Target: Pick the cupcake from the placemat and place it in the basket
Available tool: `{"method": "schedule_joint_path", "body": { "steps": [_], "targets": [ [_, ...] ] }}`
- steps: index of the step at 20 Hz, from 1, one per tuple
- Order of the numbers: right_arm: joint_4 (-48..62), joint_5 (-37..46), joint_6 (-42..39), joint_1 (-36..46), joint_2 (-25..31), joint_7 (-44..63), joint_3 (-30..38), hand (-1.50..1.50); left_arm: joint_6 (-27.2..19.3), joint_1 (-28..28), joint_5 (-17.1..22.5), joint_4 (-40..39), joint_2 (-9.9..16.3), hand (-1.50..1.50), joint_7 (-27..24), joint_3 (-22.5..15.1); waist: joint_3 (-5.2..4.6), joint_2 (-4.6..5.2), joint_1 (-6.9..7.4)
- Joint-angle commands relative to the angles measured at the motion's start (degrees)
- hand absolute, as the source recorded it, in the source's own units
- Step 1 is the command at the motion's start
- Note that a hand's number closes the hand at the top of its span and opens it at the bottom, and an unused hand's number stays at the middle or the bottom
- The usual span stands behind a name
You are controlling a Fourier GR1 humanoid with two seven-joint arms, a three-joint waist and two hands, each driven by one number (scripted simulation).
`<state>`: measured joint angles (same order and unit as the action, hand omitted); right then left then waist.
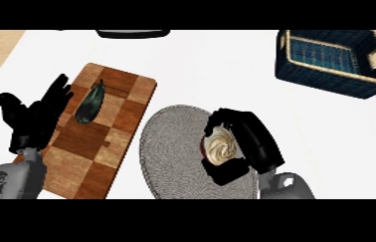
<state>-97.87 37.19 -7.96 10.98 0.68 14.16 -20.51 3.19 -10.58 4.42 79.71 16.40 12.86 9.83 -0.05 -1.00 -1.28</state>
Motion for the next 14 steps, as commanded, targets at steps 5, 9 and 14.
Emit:
{"method": "schedule_joint_path", "body": {
  "steps": [5,9,14],
  "targets": [
    [-26.5,4.22,6.38,5.62,-0.67,28.55,-6.4,1.5,0.84,0.17,-0.46,-0.77,0.59,0.0,-0.65,-0.05,-0.08,0.38,0.29],
    [-31.19,7.4,-1.05,18.31,-0.67,43.54,-3.33,1.5,0.17,-1.49,-1.12,-1.72,0.02,0.0,-1.33,-0.25,-0.1,0.64,0.64],
    [-23.6,7.68,-4.98,33.42,-0.67,49.06,5.55,1.5,-0.8,-2.53,-1.06,1.17,-1.23,0.0,2.2,-1.24,-0.01,0.83,1.49]
  ]
}}
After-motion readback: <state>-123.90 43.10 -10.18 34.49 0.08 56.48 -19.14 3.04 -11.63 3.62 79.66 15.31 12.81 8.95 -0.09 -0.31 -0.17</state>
